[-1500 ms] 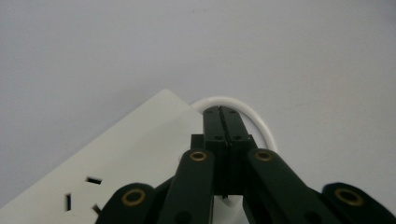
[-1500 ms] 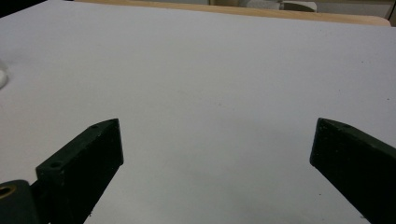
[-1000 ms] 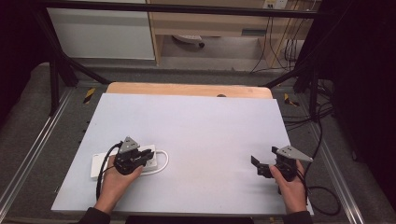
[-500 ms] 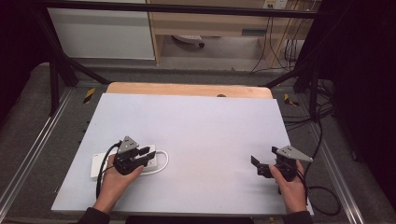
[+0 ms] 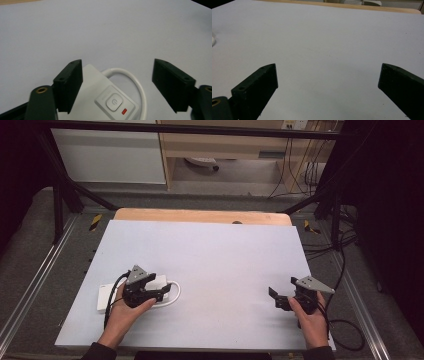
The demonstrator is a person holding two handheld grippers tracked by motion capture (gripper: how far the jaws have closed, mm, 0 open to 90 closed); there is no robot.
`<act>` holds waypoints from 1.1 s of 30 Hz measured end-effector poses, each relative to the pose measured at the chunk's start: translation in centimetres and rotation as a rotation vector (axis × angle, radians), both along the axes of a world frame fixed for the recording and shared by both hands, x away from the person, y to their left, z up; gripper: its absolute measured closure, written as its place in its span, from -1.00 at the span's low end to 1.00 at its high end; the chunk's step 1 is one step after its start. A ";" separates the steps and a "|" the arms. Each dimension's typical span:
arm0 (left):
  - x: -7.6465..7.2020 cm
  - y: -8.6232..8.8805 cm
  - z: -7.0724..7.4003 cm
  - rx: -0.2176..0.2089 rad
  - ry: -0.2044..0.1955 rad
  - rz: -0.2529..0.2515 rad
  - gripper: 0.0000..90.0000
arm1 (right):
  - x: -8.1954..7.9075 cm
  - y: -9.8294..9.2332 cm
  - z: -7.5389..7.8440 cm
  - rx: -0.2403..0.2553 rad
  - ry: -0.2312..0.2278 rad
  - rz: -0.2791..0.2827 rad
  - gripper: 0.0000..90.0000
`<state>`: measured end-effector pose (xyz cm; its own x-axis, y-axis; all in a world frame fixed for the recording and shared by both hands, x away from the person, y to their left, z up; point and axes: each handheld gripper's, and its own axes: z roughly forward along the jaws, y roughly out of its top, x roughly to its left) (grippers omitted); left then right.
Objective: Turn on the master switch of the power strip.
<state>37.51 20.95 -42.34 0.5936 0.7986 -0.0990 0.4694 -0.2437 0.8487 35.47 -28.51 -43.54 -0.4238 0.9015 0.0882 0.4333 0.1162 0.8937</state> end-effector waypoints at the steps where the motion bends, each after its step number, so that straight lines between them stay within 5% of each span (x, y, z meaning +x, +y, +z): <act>1: 0.0 0.0 0.0 -0.005 0.001 0.001 -0.51 | 0.0 0.0 0.0 0.000 0.000 0.000 -0.93; 7: -0.1 -0.1 0.2 -0.032 -0.010 -0.008 -0.78 | 0.0 0.0 0.0 -0.001 0.002 -0.002 -0.93; 21: -0.6 0.2 0.9 -0.056 -0.046 -0.002 -0.77 | 0.0 -0.1 -0.1 0.003 0.003 -0.005 -0.93; 33: -1.9 2.4 2.5 -0.094 -0.099 0.018 -0.77 | 0.0 -0.2 0.0 0.004 -0.001 -0.006 -0.93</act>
<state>35.62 23.33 -39.89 0.5895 0.7994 -0.1156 0.3857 -0.1529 0.9098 35.45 -28.68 -43.53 -0.4184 0.9037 0.0914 0.4327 0.1099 0.8948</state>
